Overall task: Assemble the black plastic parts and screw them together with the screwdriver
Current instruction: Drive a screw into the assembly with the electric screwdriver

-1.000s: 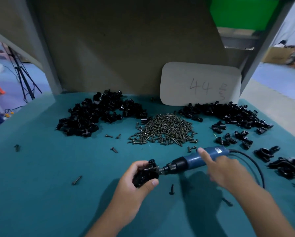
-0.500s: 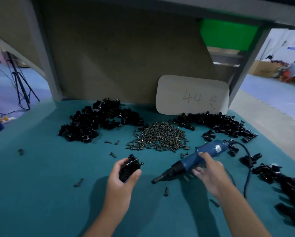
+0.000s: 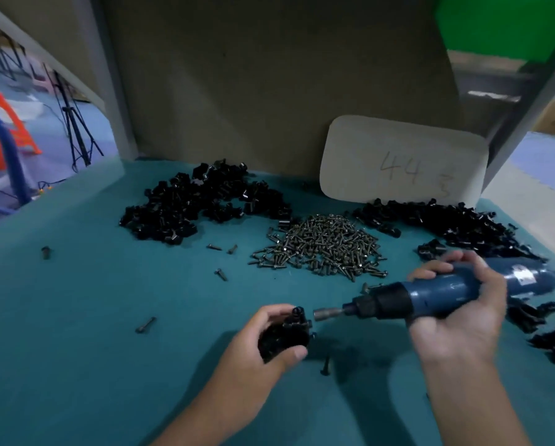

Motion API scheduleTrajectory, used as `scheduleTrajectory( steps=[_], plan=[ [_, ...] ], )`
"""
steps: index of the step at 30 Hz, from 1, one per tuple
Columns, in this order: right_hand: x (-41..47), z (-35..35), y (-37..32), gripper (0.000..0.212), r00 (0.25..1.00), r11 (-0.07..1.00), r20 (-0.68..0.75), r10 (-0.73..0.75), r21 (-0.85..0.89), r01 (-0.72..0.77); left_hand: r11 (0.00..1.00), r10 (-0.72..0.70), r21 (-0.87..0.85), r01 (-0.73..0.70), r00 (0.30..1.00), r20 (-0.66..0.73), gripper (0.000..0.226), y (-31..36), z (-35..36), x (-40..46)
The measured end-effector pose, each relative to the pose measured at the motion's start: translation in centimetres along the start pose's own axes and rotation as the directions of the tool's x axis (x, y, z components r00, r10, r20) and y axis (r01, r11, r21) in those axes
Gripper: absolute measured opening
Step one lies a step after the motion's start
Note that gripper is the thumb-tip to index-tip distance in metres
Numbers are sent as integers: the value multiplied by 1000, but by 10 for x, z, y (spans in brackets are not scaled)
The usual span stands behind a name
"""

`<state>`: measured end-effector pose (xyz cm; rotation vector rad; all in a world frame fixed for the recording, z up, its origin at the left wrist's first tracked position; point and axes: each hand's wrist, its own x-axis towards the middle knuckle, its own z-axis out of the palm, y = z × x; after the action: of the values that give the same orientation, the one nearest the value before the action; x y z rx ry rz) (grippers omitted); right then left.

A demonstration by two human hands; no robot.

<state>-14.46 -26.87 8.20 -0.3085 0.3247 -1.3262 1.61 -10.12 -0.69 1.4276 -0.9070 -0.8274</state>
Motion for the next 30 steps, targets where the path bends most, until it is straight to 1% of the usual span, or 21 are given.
scheduleTrajectory(
  steps=[2, 5, 8, 10, 14, 19, 24, 27, 30],
  plan=[
    [0, -5, 3, 3, 998, 1000, -60, -6, 29, 8, 1000, 15, -17, -14, 1000, 7, 41, 2, 1, -2],
    [0, -12, 5, 5, 990, 999, -135, -31, 25, 35, 995, 9, -97, -8, 1000, 14, 34, 4, 2, -2],
    [-1, -12, 6, 6, 987, 999, -153, -44, 13, 47, 993, 1, -114, -3, 1000, -15, 30, 7, 2, -2],
    [-2, -12, 7, 8, 986, 999, -160, -43, 11, 45, 996, -16, -84, 16, 1000, -6, 28, 8, 2, -3],
    [-7, -13, 9, 10, 989, 998, -134, -58, -5, 57, 1000, -19, -24, 20, 1000, 4, 28, 6, 1, -4],
    [-11, -12, 10, 6, 992, 995, -84, -94, -36, 91, 1000, -6, -22, 7, 1000, 28, 30, 7, -1, -4],
    [-15, -11, 10, 3, 988, 989, -54, -143, -38, 141, 999, 4, -50, -2, 999, 38, 41, 6, 0, -4],
    [-18, -10, 12, 3, 990, 989, -15, -138, -57, 137, 998, 25, -59, -24, 1000, 15, 30, 6, 0, -3],
    [-17, -10, 11, 4, 995, 993, -3, -105, -49, 104, 999, 33, -44, -31, 999, 31, 21, 8, -1, -4]
  ],
)
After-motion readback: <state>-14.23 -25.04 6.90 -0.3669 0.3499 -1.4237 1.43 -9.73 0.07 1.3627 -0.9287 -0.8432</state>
